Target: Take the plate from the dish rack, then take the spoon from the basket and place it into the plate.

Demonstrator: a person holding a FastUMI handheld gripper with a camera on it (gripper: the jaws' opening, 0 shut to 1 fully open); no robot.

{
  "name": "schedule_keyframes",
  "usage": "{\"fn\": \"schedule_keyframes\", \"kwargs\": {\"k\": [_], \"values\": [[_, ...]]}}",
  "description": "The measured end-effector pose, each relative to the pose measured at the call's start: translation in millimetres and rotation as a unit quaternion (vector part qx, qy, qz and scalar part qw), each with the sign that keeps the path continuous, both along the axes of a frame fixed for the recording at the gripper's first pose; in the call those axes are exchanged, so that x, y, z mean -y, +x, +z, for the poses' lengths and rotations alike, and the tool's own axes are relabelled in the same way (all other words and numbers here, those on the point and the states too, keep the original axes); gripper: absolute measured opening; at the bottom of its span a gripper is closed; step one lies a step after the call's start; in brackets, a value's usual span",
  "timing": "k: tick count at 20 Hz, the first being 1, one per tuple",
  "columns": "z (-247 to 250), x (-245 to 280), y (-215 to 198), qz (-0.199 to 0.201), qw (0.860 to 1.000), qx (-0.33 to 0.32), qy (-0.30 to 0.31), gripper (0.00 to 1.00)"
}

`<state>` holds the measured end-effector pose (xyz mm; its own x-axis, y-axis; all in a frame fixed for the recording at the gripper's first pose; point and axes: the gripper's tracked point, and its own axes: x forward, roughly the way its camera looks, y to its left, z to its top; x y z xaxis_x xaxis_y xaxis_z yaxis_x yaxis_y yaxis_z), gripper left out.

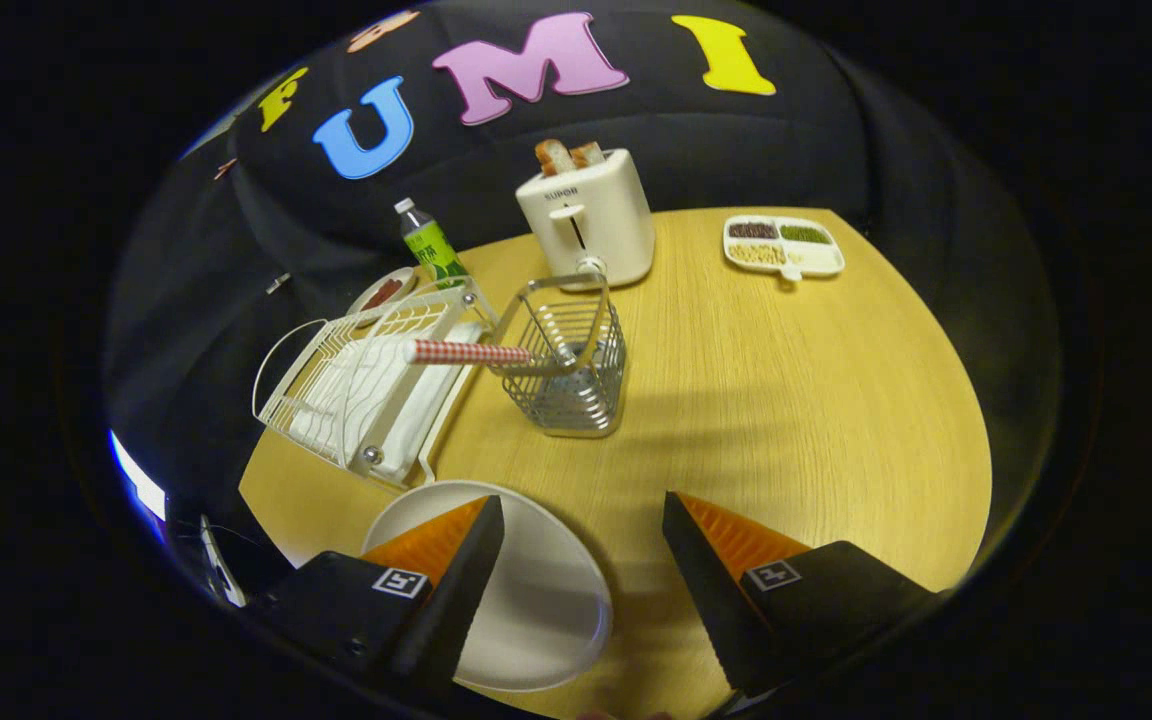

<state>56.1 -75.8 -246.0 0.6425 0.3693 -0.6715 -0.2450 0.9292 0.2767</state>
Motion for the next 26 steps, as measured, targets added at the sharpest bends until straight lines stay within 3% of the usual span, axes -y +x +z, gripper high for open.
{"fn": "schedule_keyframes", "kwargs": {"k": [6, 15, 24, 25, 26], "values": [[53, -28, 29, 0.048, 0.991, 0.127, -0.014, 0.98], [60, -77, 67, 0.126, 0.972, 0.194, -0.038, 0.99], [17, -88, 98, 0.116, 0.969, 0.204, -0.082, 0.97], [16, -87, 103, 0.110, 0.970, 0.203, -0.082, 0.94], [16, -87, 106, 0.107, 0.970, 0.203, -0.078, 0.84]]}}
